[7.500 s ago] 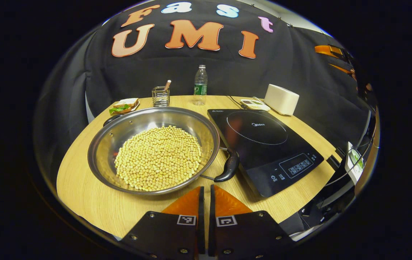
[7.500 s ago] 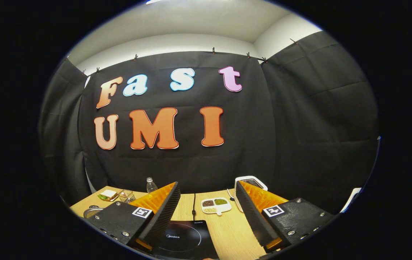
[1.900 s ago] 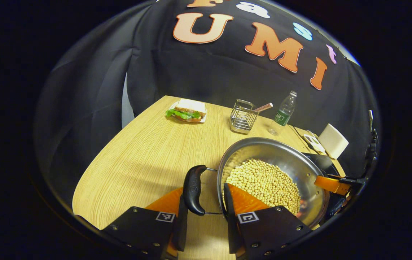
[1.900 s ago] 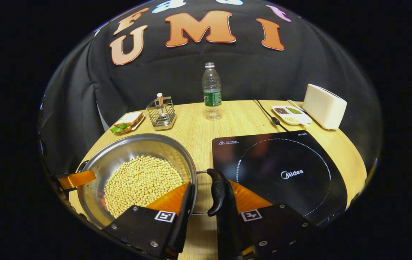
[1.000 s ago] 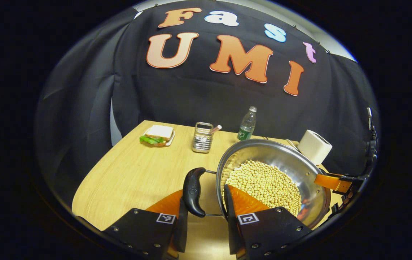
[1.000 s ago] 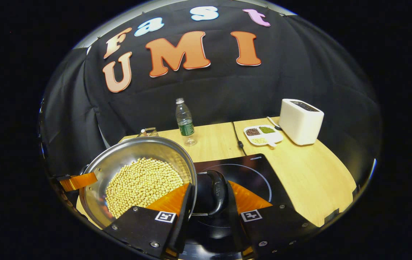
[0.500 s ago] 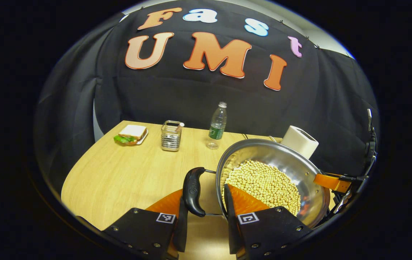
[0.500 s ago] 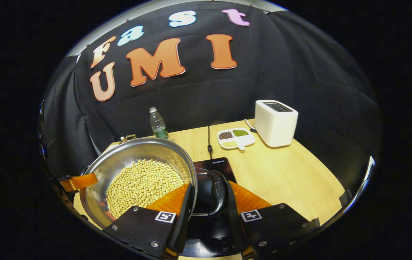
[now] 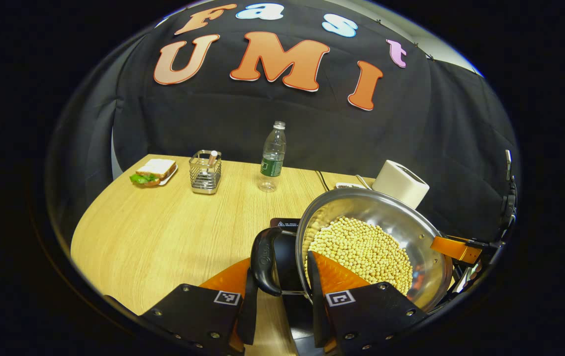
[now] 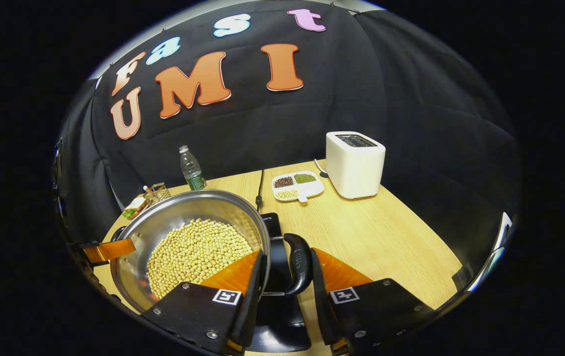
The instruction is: First push the handle of the pot to place it horizontally, then grasp the pot with both hands and set it on the induction cooktop.
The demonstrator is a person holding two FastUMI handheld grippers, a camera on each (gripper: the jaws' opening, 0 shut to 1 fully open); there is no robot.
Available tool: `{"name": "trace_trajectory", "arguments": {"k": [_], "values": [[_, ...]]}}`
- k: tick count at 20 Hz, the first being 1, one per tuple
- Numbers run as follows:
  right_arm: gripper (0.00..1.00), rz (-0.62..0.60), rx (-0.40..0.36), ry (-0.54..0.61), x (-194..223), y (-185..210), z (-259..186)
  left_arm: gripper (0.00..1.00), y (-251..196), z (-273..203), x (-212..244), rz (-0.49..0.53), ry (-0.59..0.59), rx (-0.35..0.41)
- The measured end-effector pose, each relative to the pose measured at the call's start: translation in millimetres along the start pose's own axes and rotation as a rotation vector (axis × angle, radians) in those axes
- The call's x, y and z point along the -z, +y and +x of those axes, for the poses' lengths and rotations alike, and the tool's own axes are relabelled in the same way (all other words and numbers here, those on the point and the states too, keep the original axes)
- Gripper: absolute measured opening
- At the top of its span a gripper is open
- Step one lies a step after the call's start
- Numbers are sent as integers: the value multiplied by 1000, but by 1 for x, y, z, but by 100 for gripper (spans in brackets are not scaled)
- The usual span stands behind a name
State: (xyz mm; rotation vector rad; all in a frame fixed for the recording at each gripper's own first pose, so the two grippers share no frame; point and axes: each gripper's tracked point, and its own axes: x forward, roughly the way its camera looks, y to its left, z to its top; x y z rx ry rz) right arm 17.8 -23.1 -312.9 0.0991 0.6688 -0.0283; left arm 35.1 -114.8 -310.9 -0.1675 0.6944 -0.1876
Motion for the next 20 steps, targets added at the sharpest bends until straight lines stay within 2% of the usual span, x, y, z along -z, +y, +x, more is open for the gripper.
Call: {"name": "trace_trajectory", "arguments": {"k": [13, 15, 18, 19, 20], "values": [[51, 6, -4, 54, 16, 3, 18, 47, 7, 18, 17, -14, 38, -12], [54, 8, -14, 51, 16, 2, 17, 51, 8, 16, 18, -15, 37, -10], [65, -9, 15, -13, -4, -7, 8, 59, 11, 5, 3, 32, -28, -30], [72, -14, 18, -39, -14, -10, 1, 60, 13, 0, -6, 52, -61, -38], [88, -14, 19, -64, -24, -10, -7, 60, 15, -7, -14, 54, -92, -47]]}}
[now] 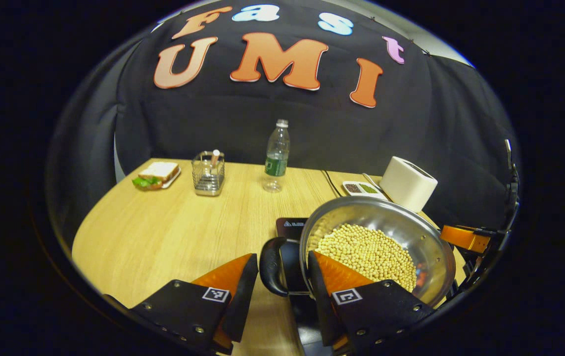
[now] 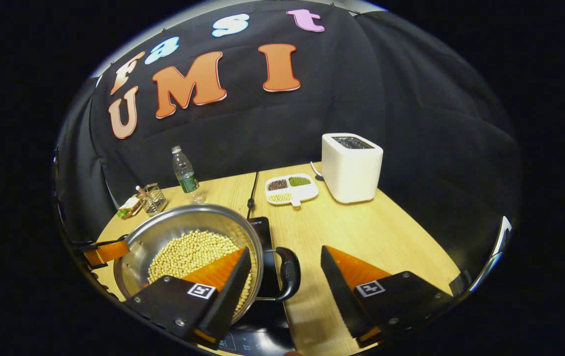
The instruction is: First push the handle of the pot to place it horizontally, then grasp the pot with both hands and set it on the induction cooktop.
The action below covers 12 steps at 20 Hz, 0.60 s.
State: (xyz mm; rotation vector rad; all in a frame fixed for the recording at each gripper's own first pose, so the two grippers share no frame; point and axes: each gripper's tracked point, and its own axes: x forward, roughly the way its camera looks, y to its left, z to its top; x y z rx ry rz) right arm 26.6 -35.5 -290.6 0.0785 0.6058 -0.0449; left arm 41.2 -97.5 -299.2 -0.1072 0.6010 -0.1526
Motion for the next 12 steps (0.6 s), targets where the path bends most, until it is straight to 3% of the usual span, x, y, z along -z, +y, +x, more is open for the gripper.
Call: {"name": "trace_trajectory", "arguments": {"k": [1, 3, 12], "values": [[93, 3, 6, -24, -11, -1, -6, 60, 5, -5, -10, -3, -27, -14], [95, 2, 15, -89, -37, -4, -20, 70, 17, -23, -36, -3, -100, -39], [95, -70, -1, -353, -152, 12, -110, 68, 54, -128, -175, 69, -399, -134]]}}
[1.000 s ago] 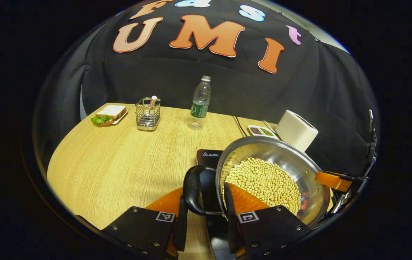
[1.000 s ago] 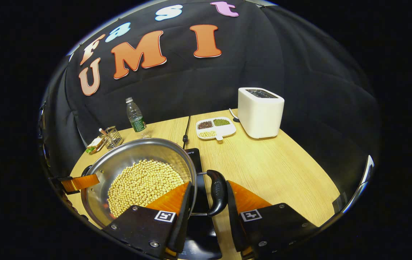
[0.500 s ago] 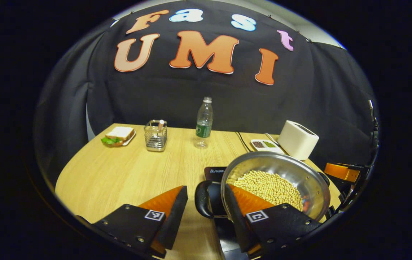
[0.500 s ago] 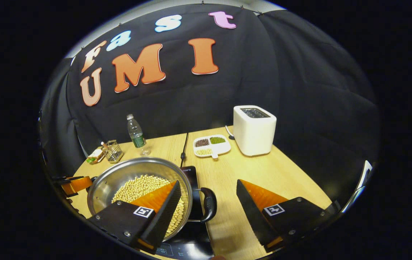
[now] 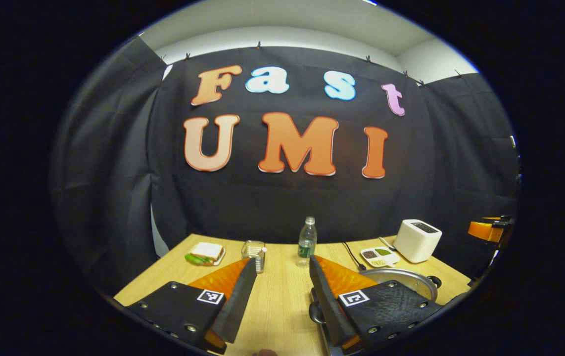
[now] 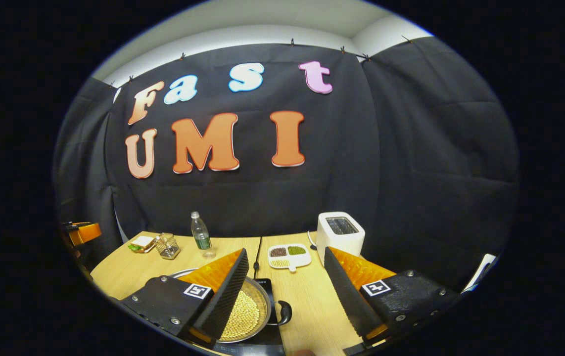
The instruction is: First push the handle of the pot to place it horizontally, then grasp the pot with both hands and set it on the induction cooktop.
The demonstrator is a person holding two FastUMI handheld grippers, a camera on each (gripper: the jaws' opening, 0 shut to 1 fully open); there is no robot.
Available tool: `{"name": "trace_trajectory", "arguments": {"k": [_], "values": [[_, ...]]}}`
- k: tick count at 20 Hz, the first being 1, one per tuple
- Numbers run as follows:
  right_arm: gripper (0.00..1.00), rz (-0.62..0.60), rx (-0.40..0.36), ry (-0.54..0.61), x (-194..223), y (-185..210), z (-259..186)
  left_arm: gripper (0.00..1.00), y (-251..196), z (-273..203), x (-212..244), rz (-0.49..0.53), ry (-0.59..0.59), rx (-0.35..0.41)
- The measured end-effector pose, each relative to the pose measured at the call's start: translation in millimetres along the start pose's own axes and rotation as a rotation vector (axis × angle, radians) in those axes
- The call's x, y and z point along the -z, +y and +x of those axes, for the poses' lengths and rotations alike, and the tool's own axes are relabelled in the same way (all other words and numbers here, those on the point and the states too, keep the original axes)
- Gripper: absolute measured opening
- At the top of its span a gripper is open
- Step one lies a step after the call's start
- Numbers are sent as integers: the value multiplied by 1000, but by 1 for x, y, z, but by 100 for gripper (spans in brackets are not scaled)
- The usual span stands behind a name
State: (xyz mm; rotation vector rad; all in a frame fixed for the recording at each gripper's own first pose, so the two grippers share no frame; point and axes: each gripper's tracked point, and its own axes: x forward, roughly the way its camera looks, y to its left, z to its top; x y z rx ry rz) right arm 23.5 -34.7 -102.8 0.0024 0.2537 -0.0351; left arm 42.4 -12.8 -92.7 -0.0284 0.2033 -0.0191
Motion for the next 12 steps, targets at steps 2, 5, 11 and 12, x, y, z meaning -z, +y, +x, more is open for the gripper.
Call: {"name": "trace_trajectory", "arguments": {"k": [2, 5, 11, 12], "values": [[95, -12, -11, -50, -30, 4, -16, 69, 13, -12, -33, 23, -59, -28], [95, -40, -4, -117, -67, 2, -40, 69, 33, -37, -77, 57, -139, -65], [95, -24, -35, -156, -97, 4, -71, 68, 41, -66, -120, 59, -196, -57], [95, -29, -28, -167, -99, 2, -70, 68, 37, -69, -121, 51, -194, -47]]}}
